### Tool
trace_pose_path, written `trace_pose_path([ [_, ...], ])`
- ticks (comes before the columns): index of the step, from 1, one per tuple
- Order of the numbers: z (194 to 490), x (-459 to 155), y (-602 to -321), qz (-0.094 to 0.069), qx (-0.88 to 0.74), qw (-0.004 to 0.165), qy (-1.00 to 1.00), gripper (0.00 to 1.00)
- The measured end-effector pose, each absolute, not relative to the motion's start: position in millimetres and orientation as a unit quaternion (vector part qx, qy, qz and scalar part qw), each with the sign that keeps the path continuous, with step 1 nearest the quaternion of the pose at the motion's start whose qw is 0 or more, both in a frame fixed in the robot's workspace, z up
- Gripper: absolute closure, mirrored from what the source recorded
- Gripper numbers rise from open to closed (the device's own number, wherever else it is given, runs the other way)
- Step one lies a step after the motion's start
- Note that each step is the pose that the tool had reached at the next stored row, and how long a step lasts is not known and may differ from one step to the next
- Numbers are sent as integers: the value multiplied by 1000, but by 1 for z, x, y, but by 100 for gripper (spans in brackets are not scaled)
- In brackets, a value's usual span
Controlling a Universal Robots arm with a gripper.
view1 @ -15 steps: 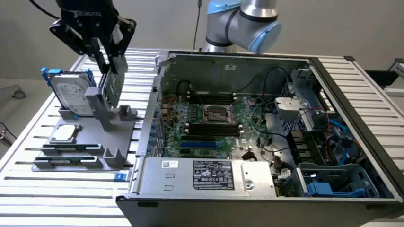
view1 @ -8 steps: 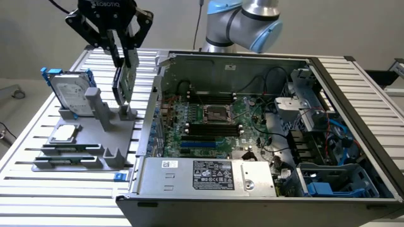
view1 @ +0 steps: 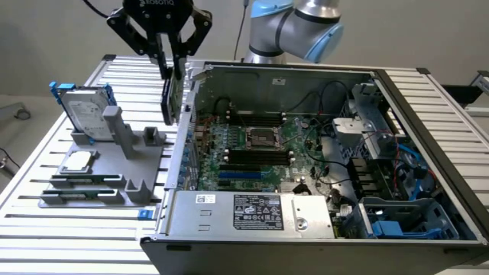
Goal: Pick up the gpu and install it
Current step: 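Pick up the gpu and move the gpu toward the slot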
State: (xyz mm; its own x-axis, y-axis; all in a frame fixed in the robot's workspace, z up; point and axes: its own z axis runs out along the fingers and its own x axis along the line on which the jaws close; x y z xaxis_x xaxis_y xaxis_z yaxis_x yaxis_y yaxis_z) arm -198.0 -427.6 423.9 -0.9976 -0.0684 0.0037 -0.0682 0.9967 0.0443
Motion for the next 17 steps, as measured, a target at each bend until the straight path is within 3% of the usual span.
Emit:
trace_pose_path([
  [17,420,-121,-427,-13,33,4,-999,74],
])
